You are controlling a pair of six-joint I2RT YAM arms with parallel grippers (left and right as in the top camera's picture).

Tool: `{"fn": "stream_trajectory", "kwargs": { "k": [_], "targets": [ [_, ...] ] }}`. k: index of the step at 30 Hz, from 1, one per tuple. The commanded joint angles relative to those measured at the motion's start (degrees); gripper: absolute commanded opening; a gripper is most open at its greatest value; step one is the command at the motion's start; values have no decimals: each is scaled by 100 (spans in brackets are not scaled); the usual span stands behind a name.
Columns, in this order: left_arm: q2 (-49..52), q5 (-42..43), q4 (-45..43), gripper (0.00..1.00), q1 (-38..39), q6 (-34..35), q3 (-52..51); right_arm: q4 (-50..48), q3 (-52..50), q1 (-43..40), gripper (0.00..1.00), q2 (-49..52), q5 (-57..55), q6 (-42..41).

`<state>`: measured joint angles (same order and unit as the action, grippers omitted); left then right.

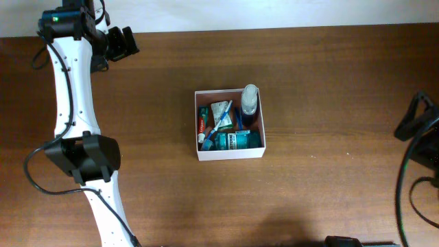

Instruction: Pack container

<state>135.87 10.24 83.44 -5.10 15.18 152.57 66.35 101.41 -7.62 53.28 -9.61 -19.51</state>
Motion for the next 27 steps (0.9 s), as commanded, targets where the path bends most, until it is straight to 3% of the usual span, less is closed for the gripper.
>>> {"fn": "stream_trajectory", "kwargs": {
  "k": [1,11,16,23,27],
  "targets": [
    [-46,-17,-2,99,7,-46,48,-750,-1412,48,98,-529,-33,-42],
    [-46,-17,-2,99,7,-46,48,-4282,-5300,48,99,-1851,72,-46],
    [-46,-17,-4,99,7,-46,48,-5786,-6693,48,98,-2343,479,-46],
    [-46,-17,-2,99,7,-46,48,-6231,-7593,48,98,-2924,903,-33],
    [-46,-17,-2,100,7,-46,48,-6231,-7799,55,98,-3241,1248,608]
  ]
}}
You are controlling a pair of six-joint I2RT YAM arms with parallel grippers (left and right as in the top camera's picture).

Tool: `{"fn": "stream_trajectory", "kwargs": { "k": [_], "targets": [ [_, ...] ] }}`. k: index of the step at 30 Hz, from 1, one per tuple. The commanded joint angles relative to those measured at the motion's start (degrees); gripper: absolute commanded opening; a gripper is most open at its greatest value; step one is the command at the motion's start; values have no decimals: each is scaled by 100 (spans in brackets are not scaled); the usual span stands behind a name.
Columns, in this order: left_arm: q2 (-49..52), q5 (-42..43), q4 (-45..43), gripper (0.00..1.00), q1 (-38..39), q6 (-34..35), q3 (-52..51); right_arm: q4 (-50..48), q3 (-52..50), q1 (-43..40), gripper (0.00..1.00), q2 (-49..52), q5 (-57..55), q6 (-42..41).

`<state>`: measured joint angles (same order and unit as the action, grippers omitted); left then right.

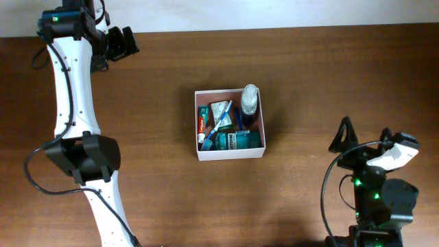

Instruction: Pack container

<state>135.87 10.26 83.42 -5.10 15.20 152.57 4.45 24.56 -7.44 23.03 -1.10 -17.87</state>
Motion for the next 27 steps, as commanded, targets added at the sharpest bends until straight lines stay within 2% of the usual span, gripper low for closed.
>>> {"fn": "stream_trajectory", "kwargs": {
  "k": [1,4,13,22,27],
  "targets": [
    [-46,-20,0,99,7,-48,48,-42,-151,37,98,-313,516,673],
    [-46,-20,0,100,7,-48,48,-42,-269,37,98,-555,693,931],
    [-46,-20,0,99,7,-48,48,-275,-870,35,98,-1123,713,769],
    [-46,-20,0,99,7,-48,48,-1058,-1650,35,98,-1460,691,647],
    [-46,-17,0,100,7,-48,48,-1088,-1799,35,98,-1751,688,647]
  ]
}}
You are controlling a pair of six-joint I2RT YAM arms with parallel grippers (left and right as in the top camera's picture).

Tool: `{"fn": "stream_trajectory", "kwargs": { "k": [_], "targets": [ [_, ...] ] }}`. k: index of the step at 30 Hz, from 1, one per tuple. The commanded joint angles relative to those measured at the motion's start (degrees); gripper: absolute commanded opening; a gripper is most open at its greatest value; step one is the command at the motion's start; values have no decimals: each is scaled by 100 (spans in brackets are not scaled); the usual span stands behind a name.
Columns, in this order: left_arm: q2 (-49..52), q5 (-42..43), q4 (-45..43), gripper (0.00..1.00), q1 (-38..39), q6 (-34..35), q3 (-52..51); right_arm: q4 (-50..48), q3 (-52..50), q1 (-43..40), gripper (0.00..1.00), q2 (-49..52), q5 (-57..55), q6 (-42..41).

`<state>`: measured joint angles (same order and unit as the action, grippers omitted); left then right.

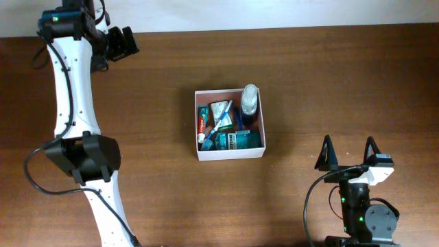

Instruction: Pack container

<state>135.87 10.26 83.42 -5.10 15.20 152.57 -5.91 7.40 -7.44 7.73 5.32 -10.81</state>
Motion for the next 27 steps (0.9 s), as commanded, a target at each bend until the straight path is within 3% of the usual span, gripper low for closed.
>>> {"fn": "stream_trajectory", "kwargs": {
  "k": [1,27],
  "targets": [
    [-46,-20,0,99,7,-48,48,-55,-98,35,98,-267,46,-59],
    [-46,-20,-2,99,7,-48,48,-262,-708,35,98,-754,48,-57]
  ]
}}
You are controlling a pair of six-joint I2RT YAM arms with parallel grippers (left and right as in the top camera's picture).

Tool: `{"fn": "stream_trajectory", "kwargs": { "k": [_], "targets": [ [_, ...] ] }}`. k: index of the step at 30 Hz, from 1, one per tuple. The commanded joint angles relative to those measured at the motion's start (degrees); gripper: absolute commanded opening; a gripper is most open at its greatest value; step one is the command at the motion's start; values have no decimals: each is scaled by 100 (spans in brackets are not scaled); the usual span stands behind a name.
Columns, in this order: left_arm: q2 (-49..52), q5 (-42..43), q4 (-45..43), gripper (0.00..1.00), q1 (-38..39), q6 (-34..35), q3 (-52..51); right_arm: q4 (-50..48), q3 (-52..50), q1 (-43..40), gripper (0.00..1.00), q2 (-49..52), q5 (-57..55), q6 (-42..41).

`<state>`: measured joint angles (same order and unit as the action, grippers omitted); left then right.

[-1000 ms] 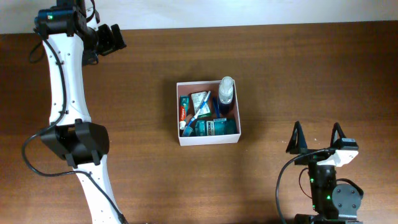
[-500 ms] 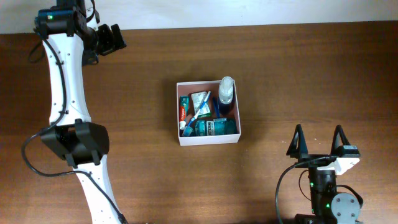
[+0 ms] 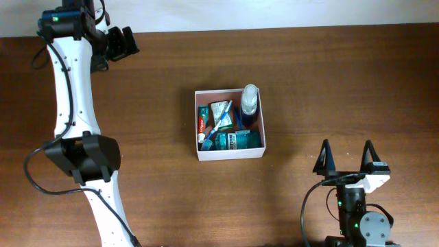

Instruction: Pack container

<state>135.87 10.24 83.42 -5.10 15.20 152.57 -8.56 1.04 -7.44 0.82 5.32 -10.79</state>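
Observation:
A white open box (image 3: 229, 155) sits mid-table. Inside it are a clear bottle with a grey cap (image 3: 249, 103), a red toothpaste tube (image 3: 202, 124), a blue toothbrush (image 3: 217, 125), a green packet (image 3: 220, 110) and a teal box (image 3: 238, 140). My left gripper (image 3: 126, 42) is at the far left corner, well away from the box, and whether its jaws are open or shut does not show from above. My right gripper (image 3: 346, 156) stands open and empty near the front right, its fingertips (image 3: 323, 156) pointing away from me.
The left arm (image 3: 74, 103) runs from its base at the front left up along the table's left side. The right arm's base (image 3: 360, 221) sits at the front edge. A pale wall borders the far edge of the brown wooden table (image 3: 329, 82).
My right gripper has shifted slightly right and toward the front edge, still open. The left arm and the box contents have not moved.
At first my right arm was at the table's right edge, mostly out of view. Then it stood at the front right, angled. After that it was squared up nearer the front edge, open, and now sits a touch lower. The left arm stayed put throughout.

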Motion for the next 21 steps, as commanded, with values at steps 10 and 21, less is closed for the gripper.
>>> {"fn": "stream_trajectory", "kwargs": {
  "k": [10,21],
  "targets": [
    [-46,-17,0,99,7,-48,48,688,-72,35,98,-63,24,-9],
    [-46,-17,0,100,7,-48,48,1248,-72,35,98,-63,48,907]
  ]
}}
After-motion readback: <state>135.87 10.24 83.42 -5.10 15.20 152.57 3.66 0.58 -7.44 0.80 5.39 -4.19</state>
